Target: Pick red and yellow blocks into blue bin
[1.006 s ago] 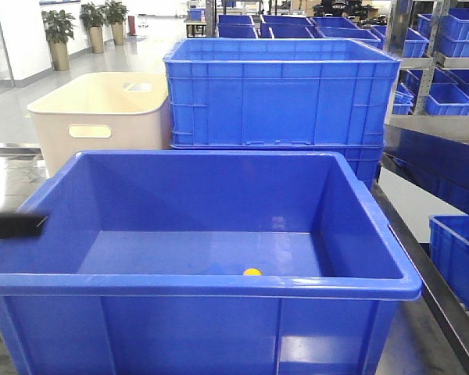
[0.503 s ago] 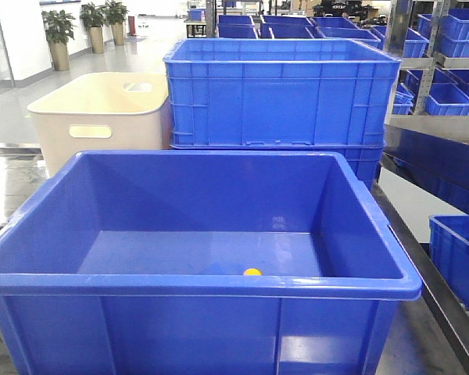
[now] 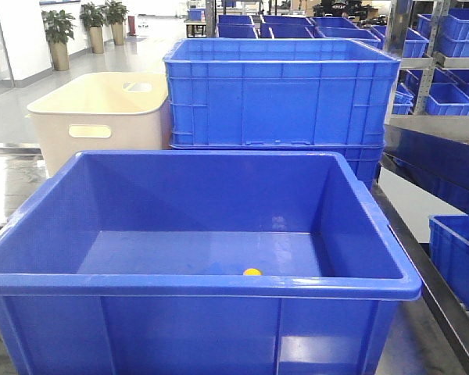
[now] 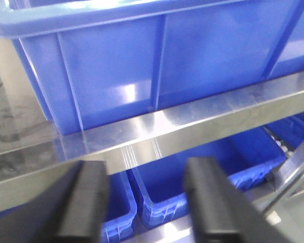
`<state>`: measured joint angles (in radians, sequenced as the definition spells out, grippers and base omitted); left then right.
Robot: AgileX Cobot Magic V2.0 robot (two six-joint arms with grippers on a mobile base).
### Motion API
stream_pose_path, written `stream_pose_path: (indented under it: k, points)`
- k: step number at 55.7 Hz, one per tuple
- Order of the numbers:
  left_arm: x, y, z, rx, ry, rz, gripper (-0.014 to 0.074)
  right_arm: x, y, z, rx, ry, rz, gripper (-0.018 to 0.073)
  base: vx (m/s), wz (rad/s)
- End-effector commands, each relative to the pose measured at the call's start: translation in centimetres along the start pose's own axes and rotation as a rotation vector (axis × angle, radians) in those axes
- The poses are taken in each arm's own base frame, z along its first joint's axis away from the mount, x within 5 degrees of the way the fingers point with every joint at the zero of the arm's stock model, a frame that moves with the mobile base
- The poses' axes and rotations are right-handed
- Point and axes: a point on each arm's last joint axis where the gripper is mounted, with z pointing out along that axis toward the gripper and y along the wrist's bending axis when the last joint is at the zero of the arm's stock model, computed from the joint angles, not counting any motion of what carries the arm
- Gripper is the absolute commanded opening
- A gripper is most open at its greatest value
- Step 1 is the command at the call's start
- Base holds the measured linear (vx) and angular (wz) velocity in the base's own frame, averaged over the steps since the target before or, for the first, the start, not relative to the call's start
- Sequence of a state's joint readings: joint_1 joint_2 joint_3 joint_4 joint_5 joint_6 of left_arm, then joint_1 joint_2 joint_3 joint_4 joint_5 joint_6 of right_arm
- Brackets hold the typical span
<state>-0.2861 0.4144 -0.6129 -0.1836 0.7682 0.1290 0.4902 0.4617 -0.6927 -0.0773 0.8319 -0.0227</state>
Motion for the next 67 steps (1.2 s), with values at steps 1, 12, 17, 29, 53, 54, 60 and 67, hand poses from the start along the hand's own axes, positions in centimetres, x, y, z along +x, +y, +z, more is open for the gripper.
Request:
stream_pose_path:
  k: [1,12,17,29,53,54,60,67]
  points:
    - [-1.5,0.0,-0.3,-0.005,-0.112,-0.017,0.0295,-1.3,-0.2,-0.4,0.014,-0.086,-0.013,0.0194,0.0,0.0]
    - [-1.8,0.1,-0.3,-0.01,-0.145,-0.017,-0.0003,-1.3,-0.2,-0.4,0.013,-0.086,-0.009,-0.0015,0.0,0.0]
    - [-1.7,0.1,-0.3,-0.008,-0.135,-0.017,-0.0009,-1.3,-0.2,-0.4,0.013,-0.086,-0.009,-0.0014,0.0,0.0]
    - [-1.7,0.1,-0.3,-0.008,-0.135,-0.017,-0.0008,-1.3,-0.2,-0.4,0.013,-0.086,-0.009,-0.0014,0.0,0.0]
    - [-1.7,0.1,-0.4,-0.01,-0.147,-0.016,-0.0006,-1.3,-0.2,-0.4,0.013,-0.086,-0.009,-0.0014,0.0,0.0]
    - [-1.5,0.0,-0.7,-0.006,-0.158,-0.016,-0.0006,-1.3,-0.2,-0.4,0.013,-0.086,-0.009,-0.0014,0.0,0.0]
    - [-0.8,0.0,-2.1,-0.036,-0.216,-0.01,-0.0006,-1.2,-0.2,-0.4,0.013,-0.085,-0.009,-0.0014,0.0,0.0]
    - [1.4,0.5,-2.3,-0.134,-0.282,-0.035,-0.0006,-1.2,-0.2,-0.4,0.013,-0.085,-0.009,-0.0014,0.0,0.0]
